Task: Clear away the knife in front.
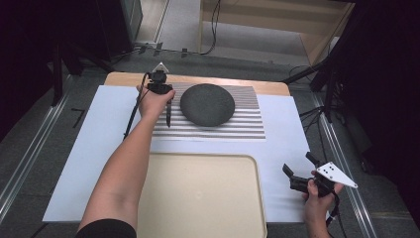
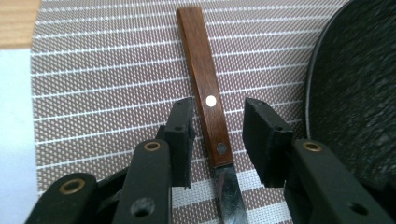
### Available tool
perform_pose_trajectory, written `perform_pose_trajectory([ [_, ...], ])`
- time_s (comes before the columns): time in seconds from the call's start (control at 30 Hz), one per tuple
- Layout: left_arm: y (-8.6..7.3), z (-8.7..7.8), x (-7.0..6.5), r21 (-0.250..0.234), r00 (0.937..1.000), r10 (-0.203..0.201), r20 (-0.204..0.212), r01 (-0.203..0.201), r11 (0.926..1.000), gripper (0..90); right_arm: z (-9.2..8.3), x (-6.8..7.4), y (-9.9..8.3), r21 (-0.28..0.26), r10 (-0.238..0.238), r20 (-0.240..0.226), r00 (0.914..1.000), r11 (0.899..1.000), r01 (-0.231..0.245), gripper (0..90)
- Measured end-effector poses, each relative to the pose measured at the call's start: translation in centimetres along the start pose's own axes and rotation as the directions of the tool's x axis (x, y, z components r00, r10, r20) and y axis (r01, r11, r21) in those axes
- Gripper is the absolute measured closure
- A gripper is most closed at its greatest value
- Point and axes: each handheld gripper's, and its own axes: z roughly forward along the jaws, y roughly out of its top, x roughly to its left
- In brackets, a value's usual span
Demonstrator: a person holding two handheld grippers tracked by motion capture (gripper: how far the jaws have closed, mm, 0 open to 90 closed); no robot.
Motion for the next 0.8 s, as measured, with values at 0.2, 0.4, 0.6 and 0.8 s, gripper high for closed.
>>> perform_pose_trajectory([
  [0.2, -0.27, 0.60, -0.39, 0.033, 0.9993, -0.006, -0.036, 0.007, 0.9994, 65.8, -0.02, -0.03, -0.01, -0.002, 0.006, 0.001, 1.0000, 1.000, -0.006, 0.0],
  [0.4, -0.29, 0.68, -0.75, 0.042, 0.9969, 0.000, -0.079, 0.003, 0.9991, 73.7, 0.01, -0.05, -0.01, 0.000, 0.003, 0.004, 1.0000, 1.000, -0.003, 0.0],
  [0.6, -0.29, 0.70, -0.70, 0.048, 0.9966, 0.022, -0.079, -0.018, 0.9987, 75.7, 0.02, -0.08, -0.01, -0.001, 0.002, 0.006, 1.0000, 1.000, -0.002, 0.0],
  [0.8, -0.32, 0.71, -0.49, 0.046, 0.9975, 0.030, -0.063, -0.027, 0.9985, 75.5, 0.03, -0.06, -0.01, 0.001, 0.005, 0.008, 1.0000, 1.000, -0.005, 0.0],
])
